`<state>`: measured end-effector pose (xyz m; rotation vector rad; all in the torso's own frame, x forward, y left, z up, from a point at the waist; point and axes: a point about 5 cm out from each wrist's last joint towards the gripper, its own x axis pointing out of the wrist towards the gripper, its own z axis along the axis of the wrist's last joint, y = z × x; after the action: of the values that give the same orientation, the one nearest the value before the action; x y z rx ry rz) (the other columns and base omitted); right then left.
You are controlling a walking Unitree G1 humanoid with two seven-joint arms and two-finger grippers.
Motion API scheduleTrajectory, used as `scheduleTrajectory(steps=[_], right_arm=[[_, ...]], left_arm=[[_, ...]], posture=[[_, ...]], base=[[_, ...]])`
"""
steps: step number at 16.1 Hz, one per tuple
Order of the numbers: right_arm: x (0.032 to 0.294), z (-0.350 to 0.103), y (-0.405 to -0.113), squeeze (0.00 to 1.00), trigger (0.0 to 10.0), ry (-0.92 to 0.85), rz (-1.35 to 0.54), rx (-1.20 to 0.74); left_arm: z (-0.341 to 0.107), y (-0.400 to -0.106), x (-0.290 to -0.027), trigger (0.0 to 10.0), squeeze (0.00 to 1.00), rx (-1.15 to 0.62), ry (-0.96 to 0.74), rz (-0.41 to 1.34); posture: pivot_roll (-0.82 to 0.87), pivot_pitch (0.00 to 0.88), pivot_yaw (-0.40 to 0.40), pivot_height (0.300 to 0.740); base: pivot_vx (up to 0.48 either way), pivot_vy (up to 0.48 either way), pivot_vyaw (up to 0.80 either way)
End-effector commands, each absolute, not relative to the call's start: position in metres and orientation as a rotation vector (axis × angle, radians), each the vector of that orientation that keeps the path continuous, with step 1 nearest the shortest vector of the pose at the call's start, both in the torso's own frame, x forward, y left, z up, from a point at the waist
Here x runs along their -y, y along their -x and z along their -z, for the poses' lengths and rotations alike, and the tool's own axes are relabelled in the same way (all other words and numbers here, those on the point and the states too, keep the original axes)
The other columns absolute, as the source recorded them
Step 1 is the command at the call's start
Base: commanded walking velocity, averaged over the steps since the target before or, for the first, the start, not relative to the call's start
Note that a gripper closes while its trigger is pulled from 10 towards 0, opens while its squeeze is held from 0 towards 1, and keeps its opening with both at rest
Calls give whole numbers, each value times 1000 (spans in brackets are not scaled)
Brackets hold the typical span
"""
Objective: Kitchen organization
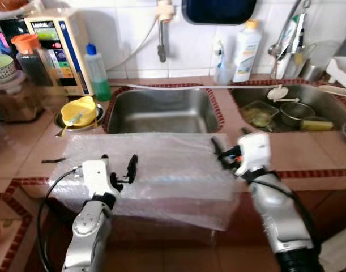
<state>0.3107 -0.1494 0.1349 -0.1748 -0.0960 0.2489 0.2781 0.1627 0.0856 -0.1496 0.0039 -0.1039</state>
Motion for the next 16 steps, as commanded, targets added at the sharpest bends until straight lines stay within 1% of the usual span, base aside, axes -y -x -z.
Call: scheduleTrajectory(steps=[1, 4, 6, 10, 12, 16], right_arm=[[139, -141, -312, 0, 10000, 168, -274, 122], [140, -143, -312, 0, 10000, 168, -273, 129], [139, -144, -312, 0, 10000, 173, -277, 141], [139, -149, -311, 0, 10000, 182, -261, 168], [140, -149, -310, 0, 10000, 180, -247, 175], [140, -148, -310, 0, 10000, 183, -246, 173]], left_arm=[[-90, -279, -173, 10000, 0, 19, 119, 67], [-98, -282, -174, 10000, 0, 50, 113, 54], [-108, -284, -173, 10000, 0, 84, 185, 88], [-118, -286, -168, 10000, 0, 126, 205, 130], [-118, -285, -166, 10000, 0, 120, 215, 149], [-117, -284, -162, 10000, 0, 115, 217, 175]], posture=[[-192, 0, 25, 740], [-191, 0, 25, 740], [-189, 0, 26, 740], [-190, 0, 25, 740], [-189, 0, 24, 740], [-198, 0, 30, 740]], base=[[0, 0, 0], [0, 0, 0], [0, 0, 0], [0, 0, 0], [0, 0, 0], [292, 0, 0]])
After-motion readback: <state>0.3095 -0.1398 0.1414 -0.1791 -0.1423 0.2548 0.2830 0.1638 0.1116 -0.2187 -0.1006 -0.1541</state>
